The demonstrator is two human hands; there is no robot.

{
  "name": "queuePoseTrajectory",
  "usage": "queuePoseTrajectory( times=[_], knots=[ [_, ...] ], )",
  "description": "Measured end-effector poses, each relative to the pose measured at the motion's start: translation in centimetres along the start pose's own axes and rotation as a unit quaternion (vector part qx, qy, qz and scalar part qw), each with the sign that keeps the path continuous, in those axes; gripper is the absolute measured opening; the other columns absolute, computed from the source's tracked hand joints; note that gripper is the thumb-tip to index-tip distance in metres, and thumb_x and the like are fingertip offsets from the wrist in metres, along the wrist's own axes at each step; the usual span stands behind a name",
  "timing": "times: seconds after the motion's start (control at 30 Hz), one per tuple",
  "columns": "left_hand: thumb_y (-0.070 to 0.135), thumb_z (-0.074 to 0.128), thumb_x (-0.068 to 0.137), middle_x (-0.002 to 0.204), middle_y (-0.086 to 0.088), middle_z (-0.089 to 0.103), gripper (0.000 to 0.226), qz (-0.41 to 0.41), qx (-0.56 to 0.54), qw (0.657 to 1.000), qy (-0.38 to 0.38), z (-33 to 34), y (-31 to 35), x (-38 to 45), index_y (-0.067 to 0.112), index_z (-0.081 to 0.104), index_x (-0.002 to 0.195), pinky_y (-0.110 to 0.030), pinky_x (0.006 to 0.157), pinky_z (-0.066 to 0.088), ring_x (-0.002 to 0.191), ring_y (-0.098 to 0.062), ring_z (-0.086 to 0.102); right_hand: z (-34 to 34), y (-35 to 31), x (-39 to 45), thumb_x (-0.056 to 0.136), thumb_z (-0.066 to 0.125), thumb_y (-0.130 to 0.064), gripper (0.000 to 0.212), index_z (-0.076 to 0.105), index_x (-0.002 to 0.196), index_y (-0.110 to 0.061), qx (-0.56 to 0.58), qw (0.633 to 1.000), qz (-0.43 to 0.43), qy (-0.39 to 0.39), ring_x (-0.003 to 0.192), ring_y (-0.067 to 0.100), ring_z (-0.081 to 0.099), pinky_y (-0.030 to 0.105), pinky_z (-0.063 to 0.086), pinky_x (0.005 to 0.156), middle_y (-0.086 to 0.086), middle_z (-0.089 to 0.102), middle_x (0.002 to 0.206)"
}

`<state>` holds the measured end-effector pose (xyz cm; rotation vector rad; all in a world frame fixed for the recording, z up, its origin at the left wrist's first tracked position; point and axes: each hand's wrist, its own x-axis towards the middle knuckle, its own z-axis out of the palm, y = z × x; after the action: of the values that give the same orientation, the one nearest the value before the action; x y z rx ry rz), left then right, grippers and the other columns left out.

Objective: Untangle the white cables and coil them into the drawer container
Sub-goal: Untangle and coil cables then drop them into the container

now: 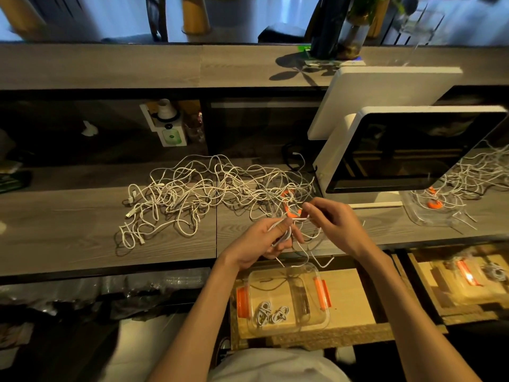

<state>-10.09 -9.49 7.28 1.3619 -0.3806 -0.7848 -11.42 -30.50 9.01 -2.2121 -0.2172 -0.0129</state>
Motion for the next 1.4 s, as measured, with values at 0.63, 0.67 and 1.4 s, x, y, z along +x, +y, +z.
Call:
queuePoseTrajectory(
  times=[0.63, 0.67, 1.4],
  knots=[
    [0.036, 0.042, 0.107, 0.096, -0.007, 0.063, 0.040, 0.065, -0.194, 0.932, 0.300, -1.2, -1.6, 0.7, 0.015, 0.076, 0.103, -0.017, 0.044, 0.026, 0.063, -0.007, 0.047, 1.0, 4.2, -2.6, 0.100, 0.050, -0.046, 0.028, 0.072, 0.096, -0.029, -0.001, 0.998, 0.037, -0.042, 0.079, 0.004, 0.063, 0.018, 0.044, 0.067, -0.020, 0.067, 0.084],
    [0.037, 0.042, 0.106, 0.100, -0.007, 0.066, 0.041, 0.069, -0.220, 0.921, 0.315, -1.4, -1.6, 0.7, 0.014, 0.075, 0.103, -0.017, 0.044, 0.030, 0.066, -0.007, 0.050, 1.4, 4.7, -3.1, 0.102, 0.050, -0.042, 0.025, 0.072, 0.099, -0.029, 0.016, 0.998, 0.043, -0.047, 0.075, 0.004, 0.061, 0.017, 0.042, 0.066, -0.017, 0.066, 0.082],
    [0.033, 0.034, 0.110, 0.071, 0.002, 0.053, 0.039, 0.000, -0.035, 0.949, 0.315, -0.2, -2.2, 2.6, 0.003, 0.058, 0.108, -0.017, 0.048, 0.034, 0.053, -0.007, 0.041, 3.2, 1.1, -5.8, 0.095, 0.073, -0.024, 0.016, 0.076, 0.108, -0.031, 0.079, 0.984, 0.001, -0.157, 0.103, 0.015, 0.066, 0.025, 0.055, 0.085, -0.013, 0.069, 0.108]
  ],
)
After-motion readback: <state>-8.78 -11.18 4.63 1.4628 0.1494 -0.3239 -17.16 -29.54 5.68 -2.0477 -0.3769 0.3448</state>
